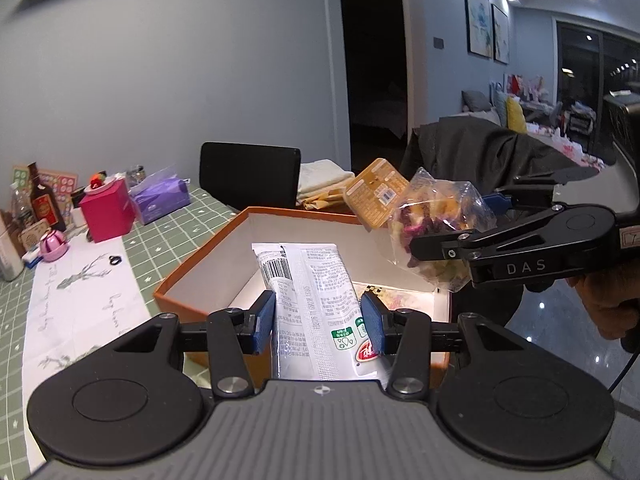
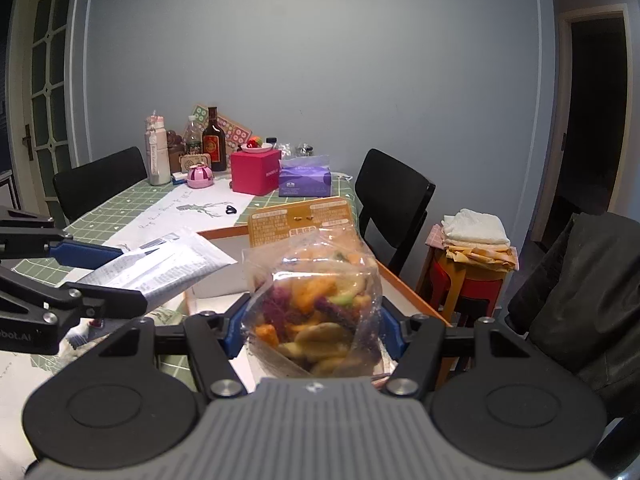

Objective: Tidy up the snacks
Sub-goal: 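Carry both held snacks over the orange box, then lower both snacks into the box and open both grippers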

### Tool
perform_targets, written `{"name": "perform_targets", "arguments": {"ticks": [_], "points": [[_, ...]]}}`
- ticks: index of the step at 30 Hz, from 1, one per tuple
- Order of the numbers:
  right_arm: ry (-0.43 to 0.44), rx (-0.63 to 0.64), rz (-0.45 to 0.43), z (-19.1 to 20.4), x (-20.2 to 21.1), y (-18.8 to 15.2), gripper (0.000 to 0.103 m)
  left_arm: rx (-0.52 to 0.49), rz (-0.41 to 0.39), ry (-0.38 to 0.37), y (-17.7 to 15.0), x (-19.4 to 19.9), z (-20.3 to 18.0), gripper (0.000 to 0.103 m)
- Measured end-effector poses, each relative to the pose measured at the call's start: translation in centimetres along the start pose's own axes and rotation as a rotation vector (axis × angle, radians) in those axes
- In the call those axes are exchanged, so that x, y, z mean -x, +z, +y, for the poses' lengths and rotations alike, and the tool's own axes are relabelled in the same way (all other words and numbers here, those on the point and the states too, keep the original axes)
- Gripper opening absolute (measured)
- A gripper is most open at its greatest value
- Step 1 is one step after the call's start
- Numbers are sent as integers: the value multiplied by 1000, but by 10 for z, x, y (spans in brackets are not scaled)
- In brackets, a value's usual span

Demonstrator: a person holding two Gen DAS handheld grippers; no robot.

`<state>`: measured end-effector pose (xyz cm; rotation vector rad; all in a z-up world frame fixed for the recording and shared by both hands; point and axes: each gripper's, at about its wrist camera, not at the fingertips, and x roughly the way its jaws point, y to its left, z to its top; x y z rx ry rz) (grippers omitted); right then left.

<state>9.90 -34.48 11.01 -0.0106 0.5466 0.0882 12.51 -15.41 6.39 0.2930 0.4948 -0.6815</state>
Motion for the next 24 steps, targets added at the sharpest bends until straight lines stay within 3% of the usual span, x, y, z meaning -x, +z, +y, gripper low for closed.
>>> {"name": "perform_targets", "arguments": {"ticks": [9, 14, 24], "points": [[68, -66, 147, -29, -57, 11, 63, -22, 101, -32, 20, -55, 0, 53], [101, -118, 236, -40, -95, 16, 63, -18, 187, -25, 14, -87, 2, 53], [115, -87, 398, -39, -150, 16, 63, -23, 316, -19, 4, -120, 1, 53]]}}
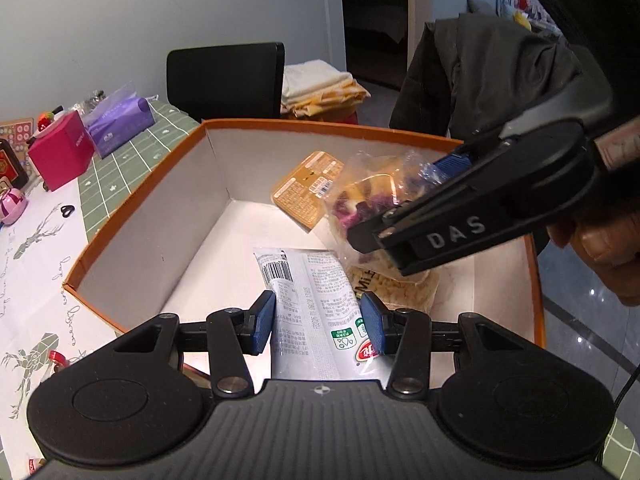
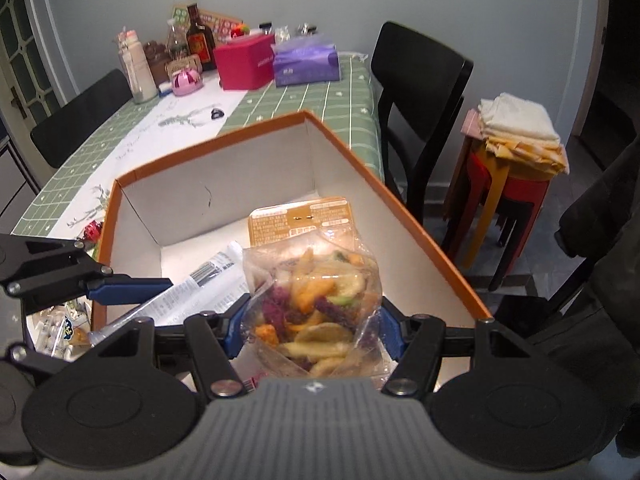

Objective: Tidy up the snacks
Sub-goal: 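Lower both snacks into the box and open both grippers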

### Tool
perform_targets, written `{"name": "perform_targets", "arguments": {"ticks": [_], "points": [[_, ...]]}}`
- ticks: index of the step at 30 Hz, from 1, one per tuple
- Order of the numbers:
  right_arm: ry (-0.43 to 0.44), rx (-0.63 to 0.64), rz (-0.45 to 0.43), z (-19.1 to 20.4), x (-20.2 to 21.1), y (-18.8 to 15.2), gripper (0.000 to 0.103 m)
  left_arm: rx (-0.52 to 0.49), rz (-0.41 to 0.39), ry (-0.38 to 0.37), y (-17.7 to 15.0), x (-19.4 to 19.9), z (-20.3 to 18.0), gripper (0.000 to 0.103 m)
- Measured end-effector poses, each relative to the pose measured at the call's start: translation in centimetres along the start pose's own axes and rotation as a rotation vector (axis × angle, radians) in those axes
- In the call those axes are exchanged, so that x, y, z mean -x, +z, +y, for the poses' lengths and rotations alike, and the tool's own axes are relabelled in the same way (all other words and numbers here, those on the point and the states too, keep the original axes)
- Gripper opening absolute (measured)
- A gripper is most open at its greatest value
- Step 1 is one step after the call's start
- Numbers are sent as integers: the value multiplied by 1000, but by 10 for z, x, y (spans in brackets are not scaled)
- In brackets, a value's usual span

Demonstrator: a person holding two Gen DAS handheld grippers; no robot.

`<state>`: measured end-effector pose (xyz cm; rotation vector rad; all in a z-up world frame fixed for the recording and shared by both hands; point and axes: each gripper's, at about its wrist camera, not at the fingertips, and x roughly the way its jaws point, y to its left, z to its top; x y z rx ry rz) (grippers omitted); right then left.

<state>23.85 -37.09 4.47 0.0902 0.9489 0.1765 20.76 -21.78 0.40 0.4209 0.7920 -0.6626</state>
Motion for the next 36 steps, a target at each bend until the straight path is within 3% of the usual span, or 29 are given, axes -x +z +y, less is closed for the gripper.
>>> {"name": "perform_targets", "arguments": {"ticks": [11, 15, 16, 21, 36], "points": [[-35, 35, 98, 4, -32, 10, 63, 19, 63, 0, 3, -16, -3, 54], [-40, 33, 95, 5, -31, 13, 68, 37, 68, 7, 3, -17, 0, 63], [-45, 34, 90, 5, -30, 12, 72, 37, 65, 6, 3, -17, 0, 63], [-45, 13, 71, 0, -24, 12, 73, 72, 31, -8, 5, -7, 3, 77], [-36, -38, -44, 2, 29, 12, 73, 198, -111, -40, -12, 57, 29, 77]]}}
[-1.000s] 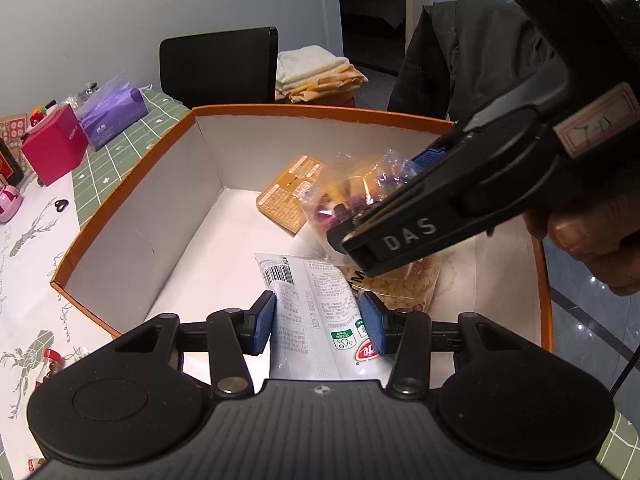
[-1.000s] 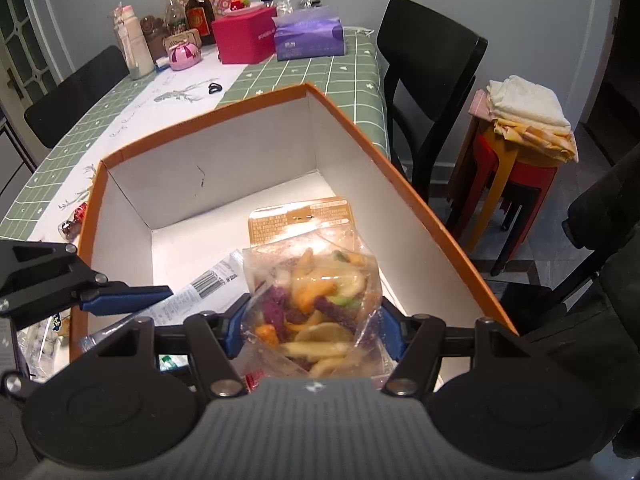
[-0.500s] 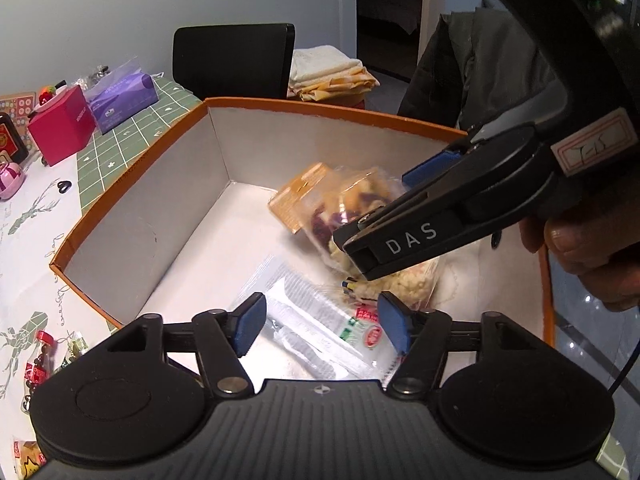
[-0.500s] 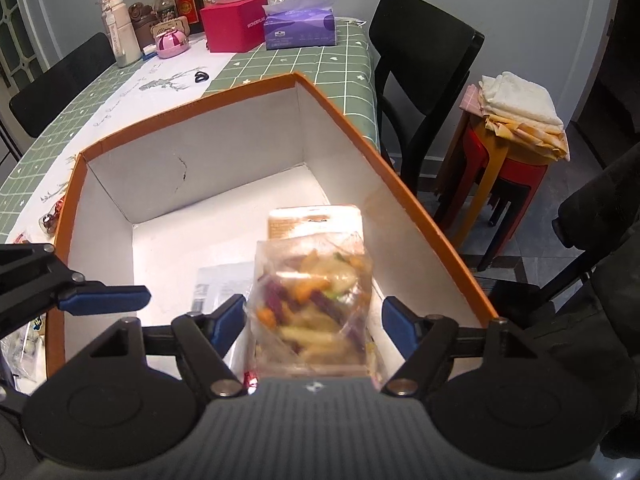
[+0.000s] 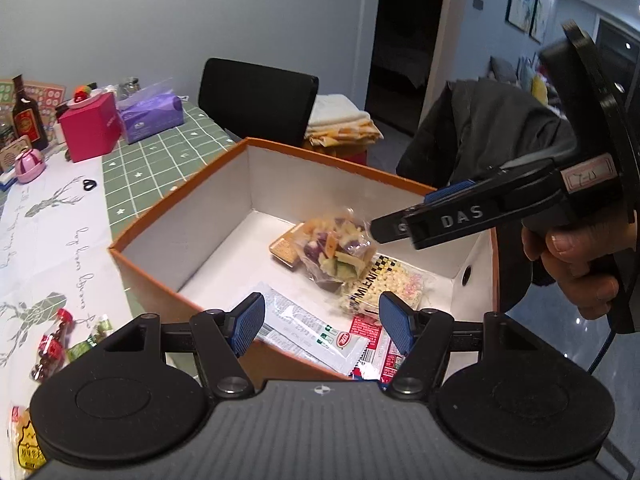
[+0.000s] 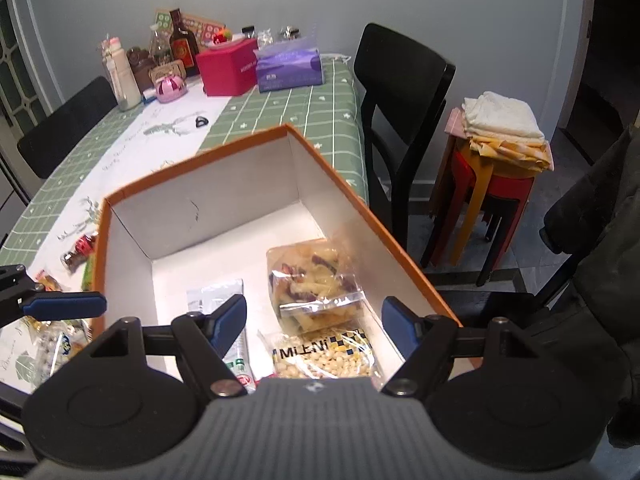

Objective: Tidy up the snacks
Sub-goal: 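Lower both snacks into the box and open both grippers, then move both grippers back to the snacks on the table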

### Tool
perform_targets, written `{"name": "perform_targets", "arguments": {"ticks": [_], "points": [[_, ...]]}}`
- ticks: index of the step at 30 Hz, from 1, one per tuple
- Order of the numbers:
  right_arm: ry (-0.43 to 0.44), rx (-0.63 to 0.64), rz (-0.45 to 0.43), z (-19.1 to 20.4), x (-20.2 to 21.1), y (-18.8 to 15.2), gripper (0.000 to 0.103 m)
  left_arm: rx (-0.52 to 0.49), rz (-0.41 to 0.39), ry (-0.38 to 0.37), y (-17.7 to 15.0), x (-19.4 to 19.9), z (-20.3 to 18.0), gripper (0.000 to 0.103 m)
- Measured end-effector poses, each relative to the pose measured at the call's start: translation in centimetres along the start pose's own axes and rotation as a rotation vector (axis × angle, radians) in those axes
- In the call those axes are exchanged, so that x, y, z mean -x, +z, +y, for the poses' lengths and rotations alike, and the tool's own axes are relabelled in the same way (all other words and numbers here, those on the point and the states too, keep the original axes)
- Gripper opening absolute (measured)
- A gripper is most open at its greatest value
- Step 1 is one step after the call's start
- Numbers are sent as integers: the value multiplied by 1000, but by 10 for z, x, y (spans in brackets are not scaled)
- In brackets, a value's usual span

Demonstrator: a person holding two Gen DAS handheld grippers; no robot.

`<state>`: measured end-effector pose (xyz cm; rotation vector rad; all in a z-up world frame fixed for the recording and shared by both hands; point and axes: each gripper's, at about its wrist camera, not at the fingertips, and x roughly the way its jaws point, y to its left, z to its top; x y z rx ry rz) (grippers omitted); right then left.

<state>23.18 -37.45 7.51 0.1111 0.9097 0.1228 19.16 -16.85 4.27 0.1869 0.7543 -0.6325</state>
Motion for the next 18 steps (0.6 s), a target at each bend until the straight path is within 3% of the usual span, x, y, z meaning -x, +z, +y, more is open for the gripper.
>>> {"name": "perform_targets", "arguments": {"ticks": [18], "points": [[45, 46, -117, 50, 65, -14, 73, 229, -104, 64, -41, 79, 92, 78]]}}
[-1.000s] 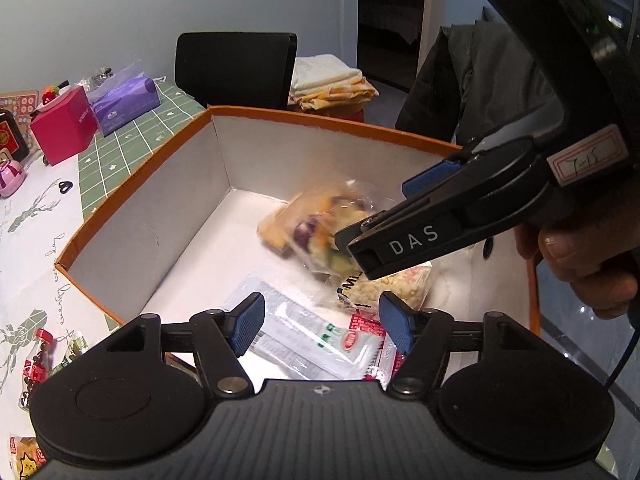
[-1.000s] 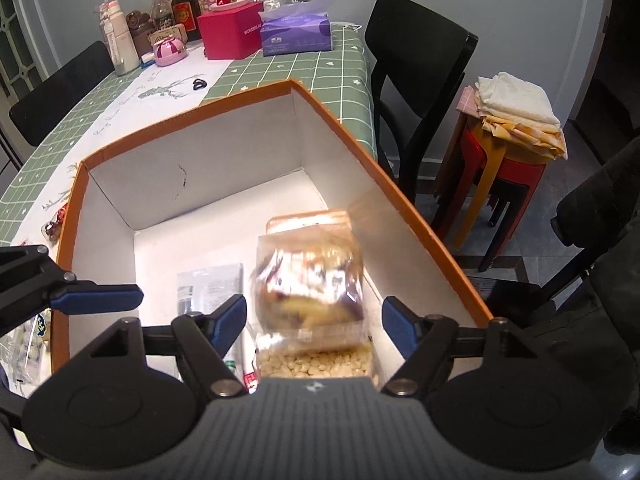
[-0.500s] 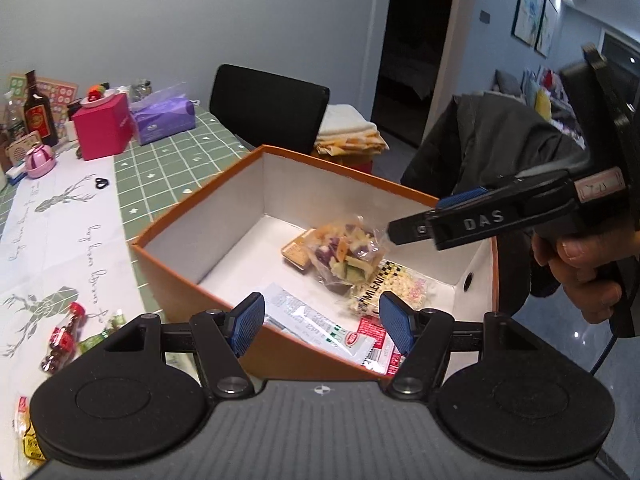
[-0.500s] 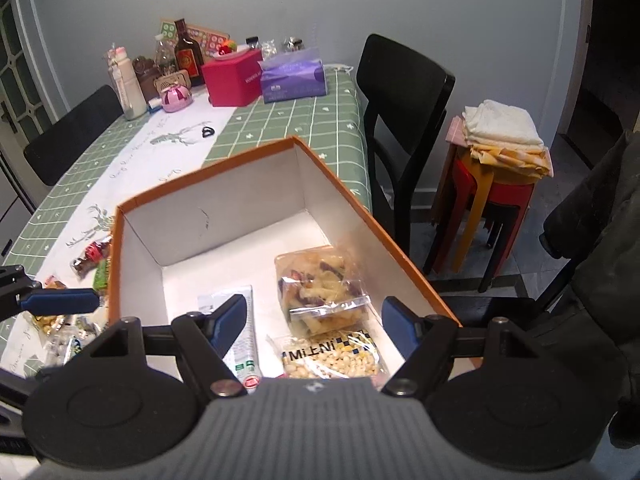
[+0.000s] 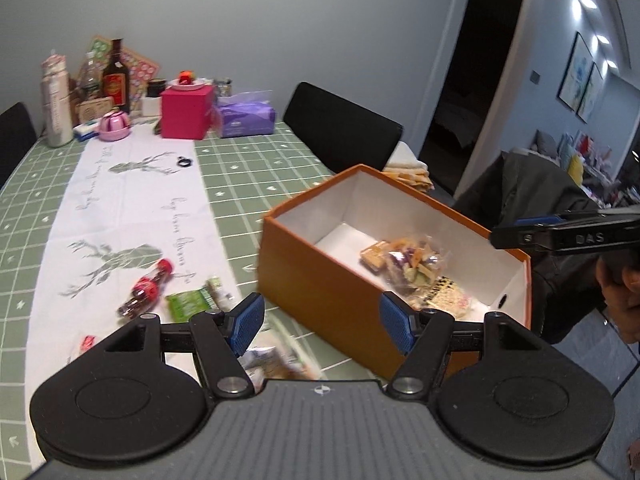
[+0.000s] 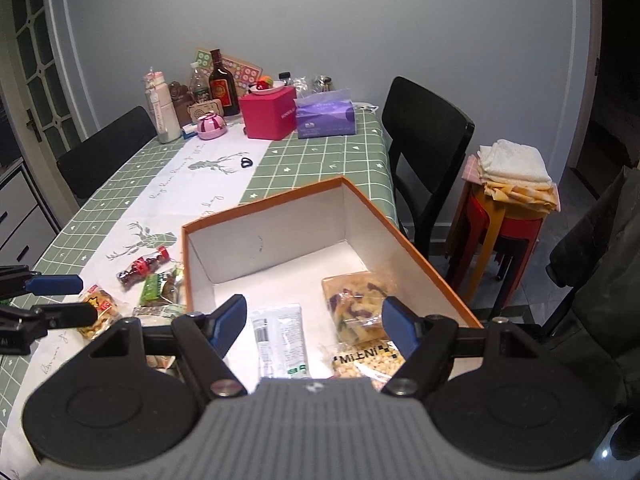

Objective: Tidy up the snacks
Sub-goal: 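Move both grippers back to the snacks on the table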

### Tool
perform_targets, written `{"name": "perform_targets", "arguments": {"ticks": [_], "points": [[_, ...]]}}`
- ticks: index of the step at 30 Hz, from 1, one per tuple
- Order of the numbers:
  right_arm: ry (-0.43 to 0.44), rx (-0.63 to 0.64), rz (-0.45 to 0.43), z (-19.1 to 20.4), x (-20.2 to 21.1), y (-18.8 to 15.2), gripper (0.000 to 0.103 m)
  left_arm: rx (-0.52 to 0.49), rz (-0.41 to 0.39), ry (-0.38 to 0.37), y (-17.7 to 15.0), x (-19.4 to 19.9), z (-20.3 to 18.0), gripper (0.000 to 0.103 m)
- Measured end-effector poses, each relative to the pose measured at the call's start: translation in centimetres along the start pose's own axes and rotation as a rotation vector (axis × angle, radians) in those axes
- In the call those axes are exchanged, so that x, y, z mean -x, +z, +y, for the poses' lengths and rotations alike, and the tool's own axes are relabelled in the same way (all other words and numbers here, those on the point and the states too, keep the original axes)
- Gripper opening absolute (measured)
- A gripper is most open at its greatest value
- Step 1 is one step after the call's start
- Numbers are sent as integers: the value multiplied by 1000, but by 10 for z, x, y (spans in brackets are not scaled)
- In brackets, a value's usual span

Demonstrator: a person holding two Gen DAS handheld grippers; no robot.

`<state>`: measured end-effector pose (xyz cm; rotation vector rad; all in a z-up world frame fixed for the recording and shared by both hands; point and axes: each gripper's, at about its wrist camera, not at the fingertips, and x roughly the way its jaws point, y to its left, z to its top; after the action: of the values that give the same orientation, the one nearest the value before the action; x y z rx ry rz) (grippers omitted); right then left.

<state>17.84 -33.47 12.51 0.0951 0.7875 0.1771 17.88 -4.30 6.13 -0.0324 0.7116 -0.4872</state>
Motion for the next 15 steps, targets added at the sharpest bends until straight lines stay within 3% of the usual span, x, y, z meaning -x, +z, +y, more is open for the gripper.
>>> {"name": "perform_targets", "arguments": {"ticks": [15], "points": [[111, 17, -71, 65, 33, -45, 73, 200, 1, 134, -70, 55, 92, 79]]}}
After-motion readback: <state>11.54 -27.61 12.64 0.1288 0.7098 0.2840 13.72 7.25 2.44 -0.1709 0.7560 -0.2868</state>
